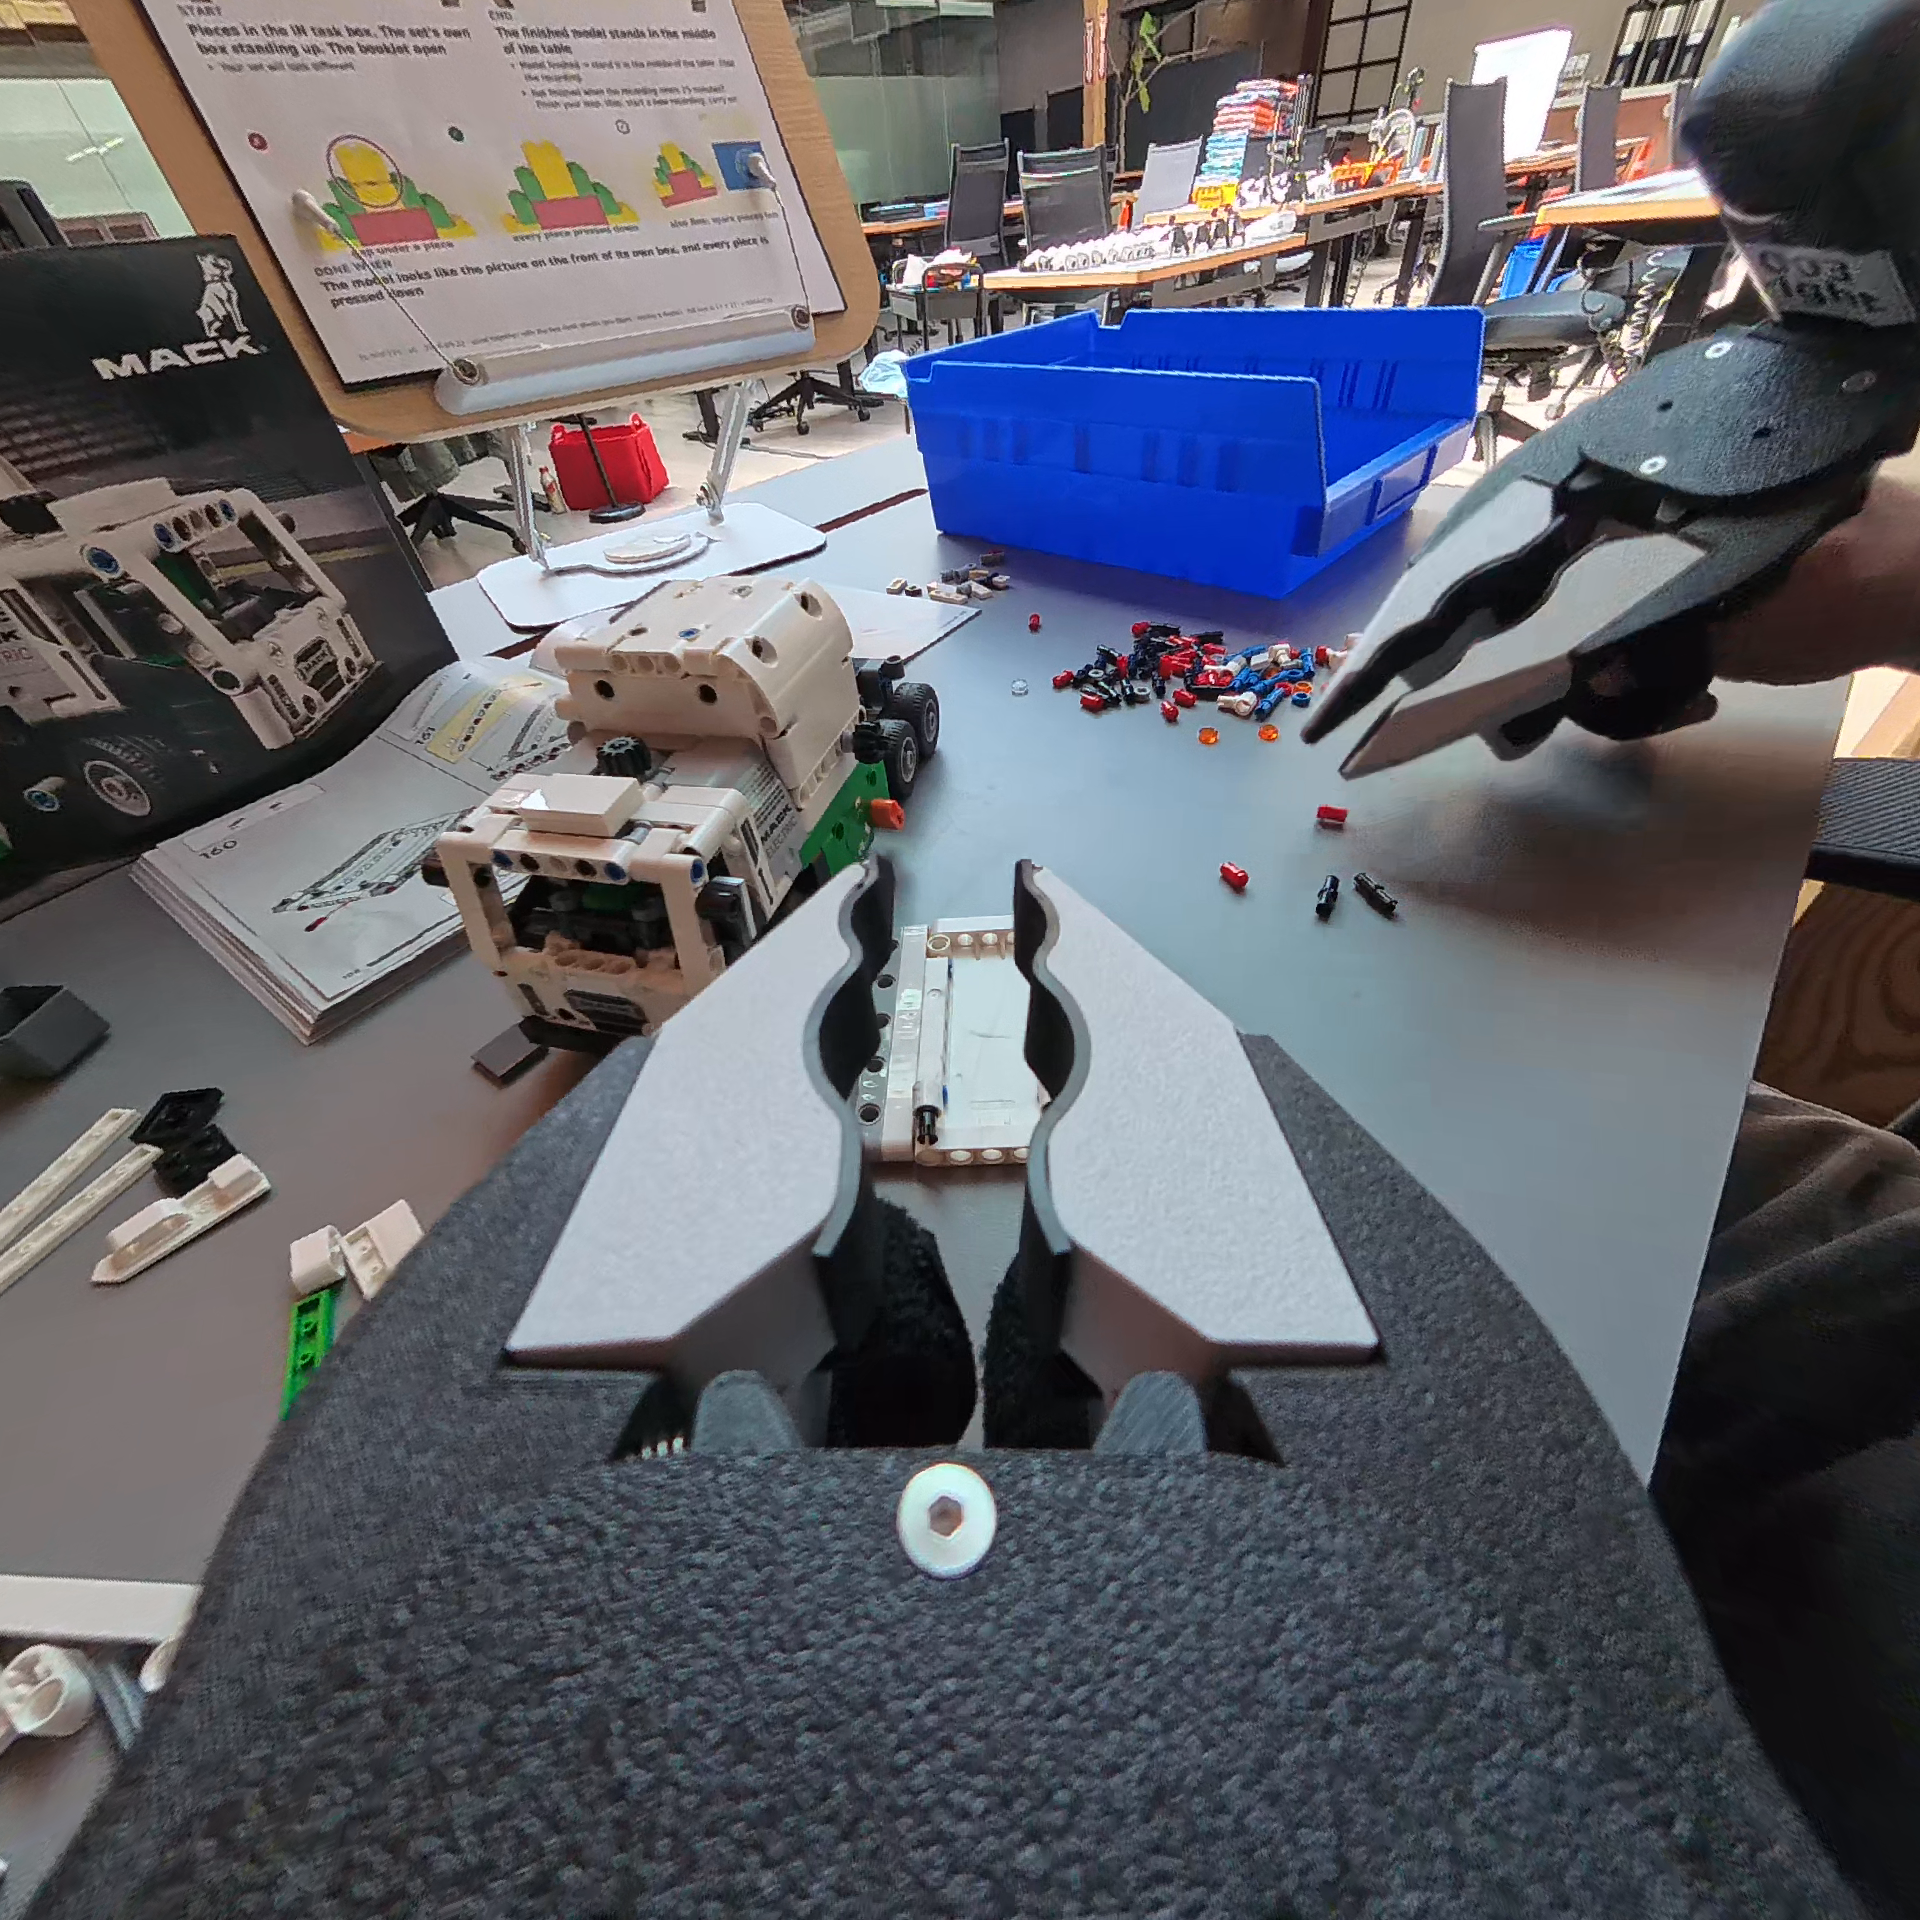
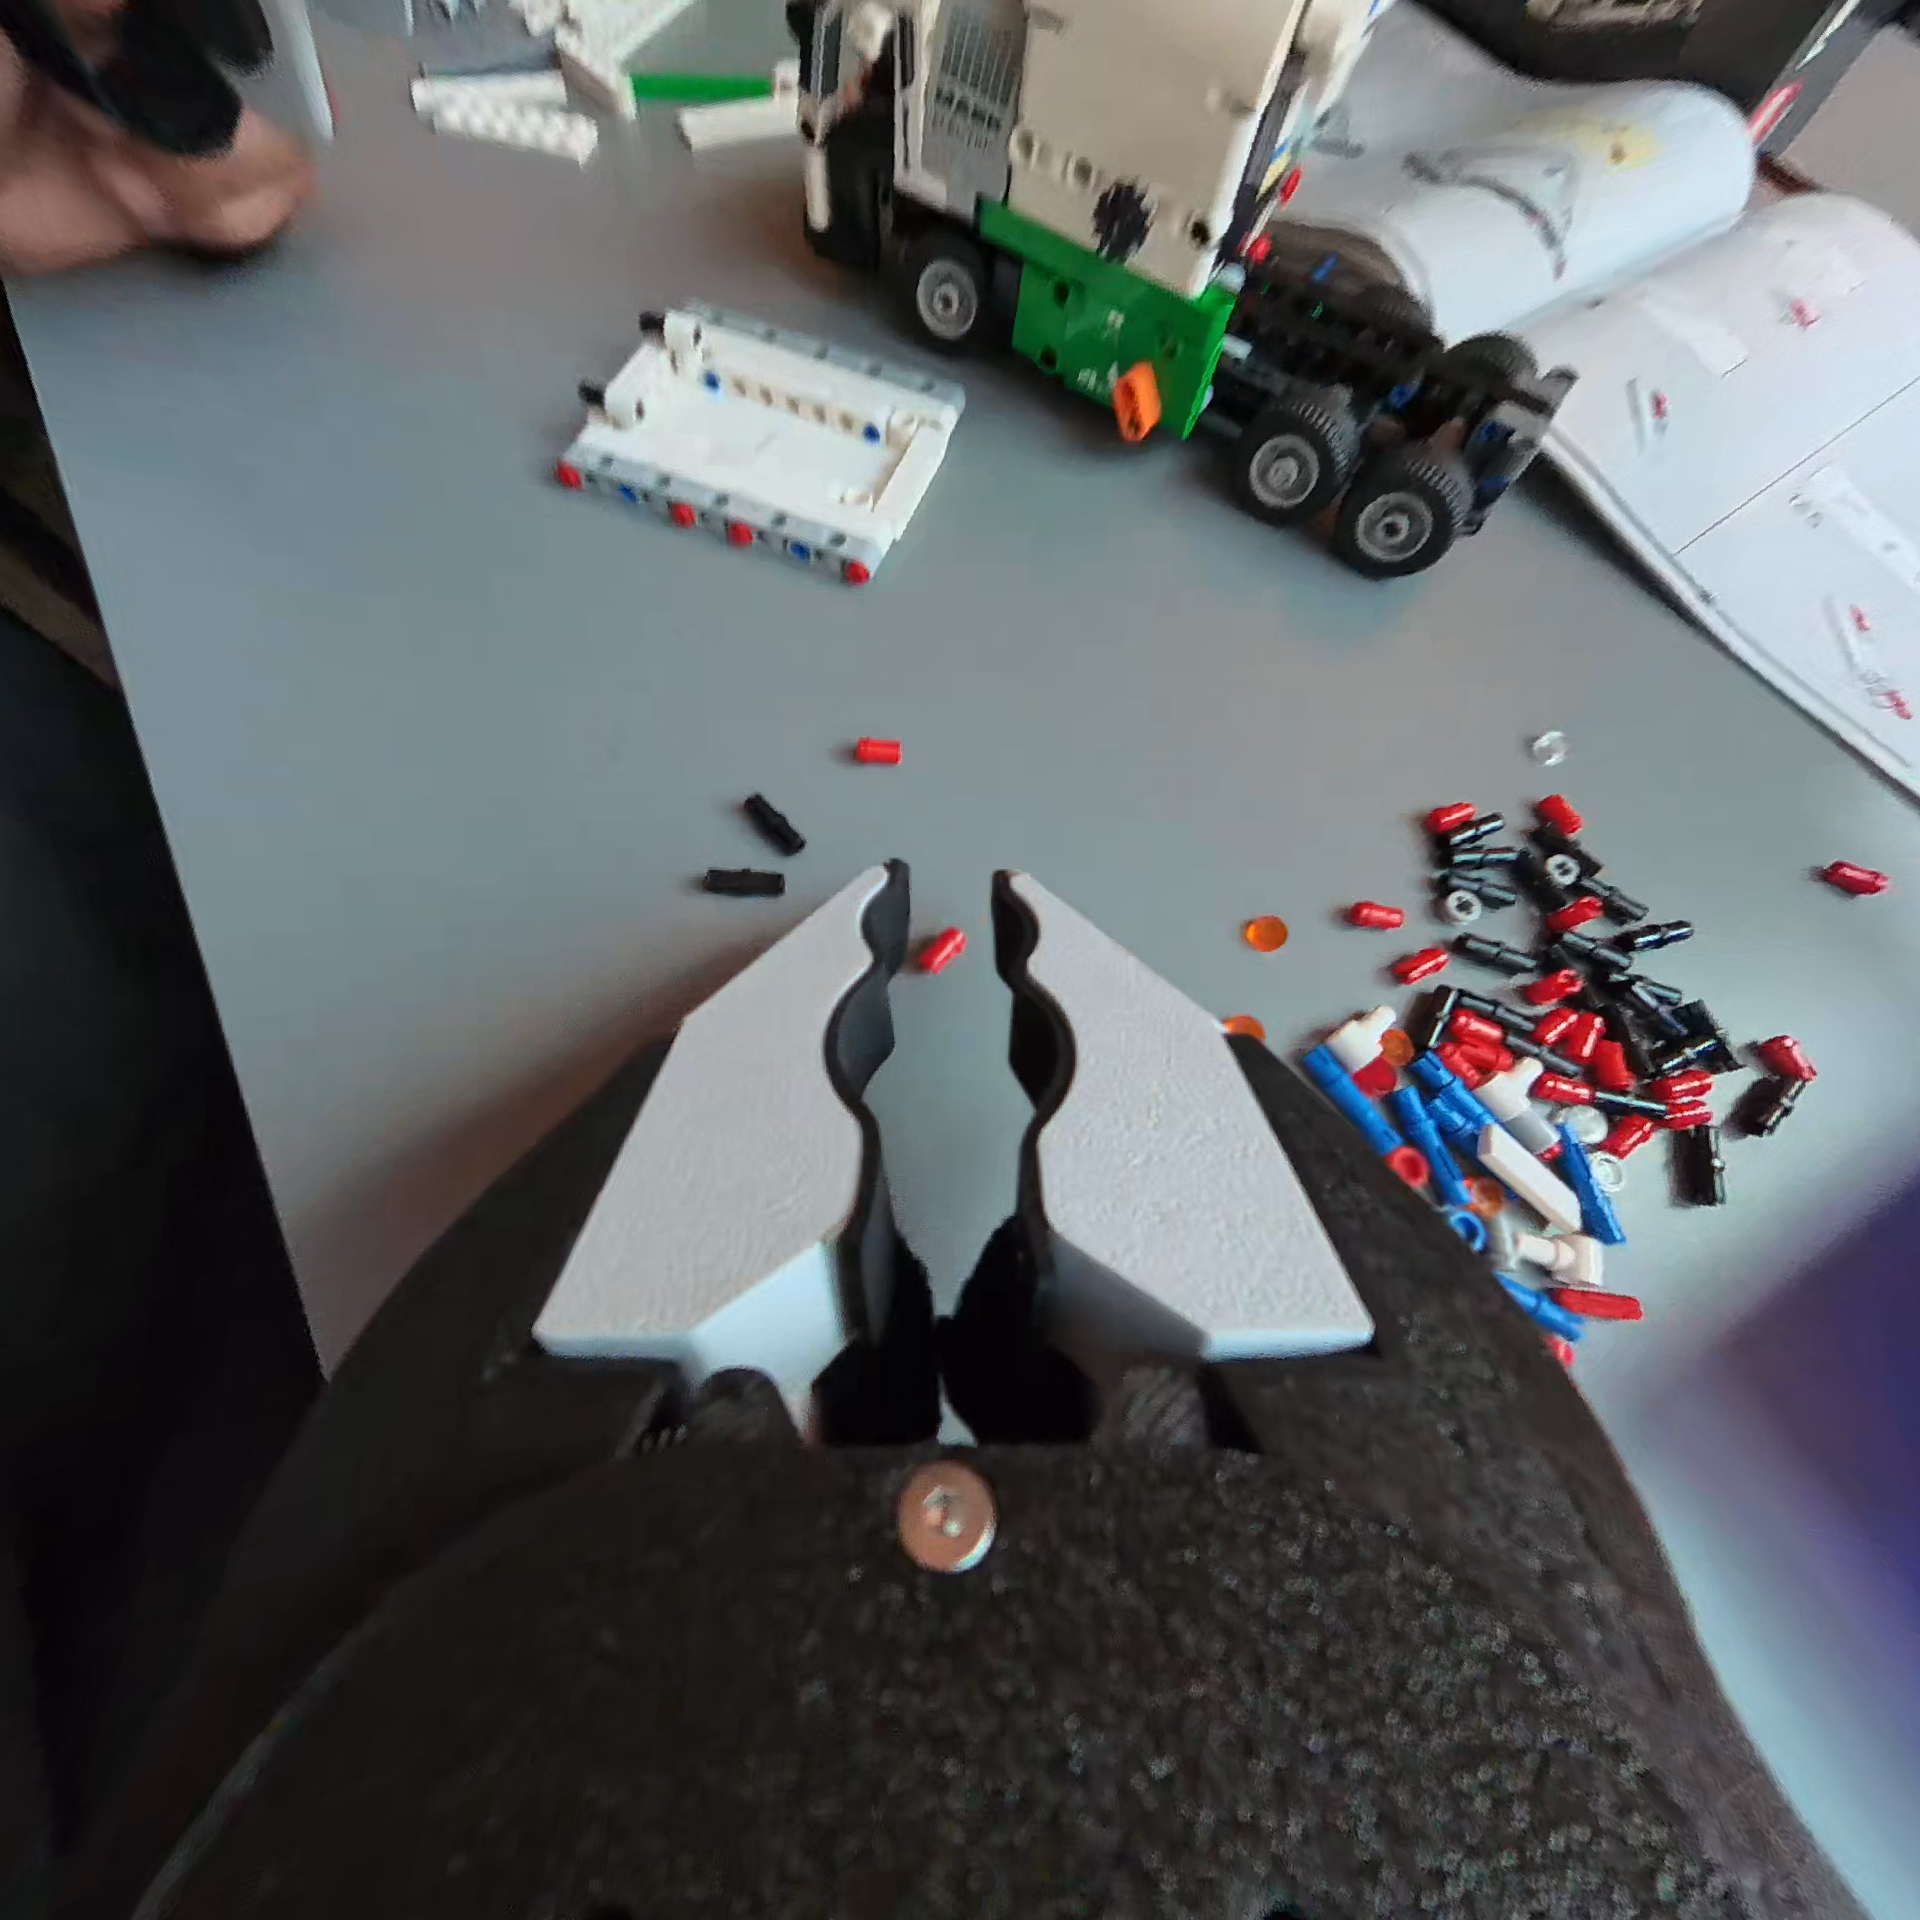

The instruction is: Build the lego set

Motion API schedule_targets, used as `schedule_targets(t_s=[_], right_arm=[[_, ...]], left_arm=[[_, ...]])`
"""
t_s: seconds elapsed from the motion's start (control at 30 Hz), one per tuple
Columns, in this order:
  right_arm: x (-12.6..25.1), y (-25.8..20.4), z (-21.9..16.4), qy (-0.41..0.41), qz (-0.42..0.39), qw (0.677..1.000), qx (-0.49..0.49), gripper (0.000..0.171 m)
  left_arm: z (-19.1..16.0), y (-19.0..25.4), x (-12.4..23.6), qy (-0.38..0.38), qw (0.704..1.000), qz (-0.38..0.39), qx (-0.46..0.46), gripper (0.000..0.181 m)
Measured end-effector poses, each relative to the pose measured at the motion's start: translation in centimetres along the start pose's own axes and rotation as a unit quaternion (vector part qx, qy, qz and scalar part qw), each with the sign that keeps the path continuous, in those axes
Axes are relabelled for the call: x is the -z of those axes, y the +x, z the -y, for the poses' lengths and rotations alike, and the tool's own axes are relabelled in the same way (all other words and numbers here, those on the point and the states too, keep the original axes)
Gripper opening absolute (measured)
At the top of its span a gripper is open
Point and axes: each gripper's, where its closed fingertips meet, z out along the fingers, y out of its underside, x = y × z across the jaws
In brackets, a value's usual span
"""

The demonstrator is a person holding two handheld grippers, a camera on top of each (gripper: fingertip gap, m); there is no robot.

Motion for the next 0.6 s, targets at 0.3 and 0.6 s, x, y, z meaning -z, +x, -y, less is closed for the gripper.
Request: schedule_targets(t_s=[0.3, 0.6], right_arm=[[1.1, 4.7, 6.3, 0.186, -0.116, 0.975, -0.027, 0.044], [-2.2, 6.4, 7.4, 0.173, -0.098, 0.979, -0.047, 0.033]], left_arm=[[0.1, -1.0, 0.1, 0.006, 0.999, 0.002, 0.045, 0.013], [-0.2, -4.4, 0.3, 0.006, 0.997, 0.034, 0.064, 0.014]])
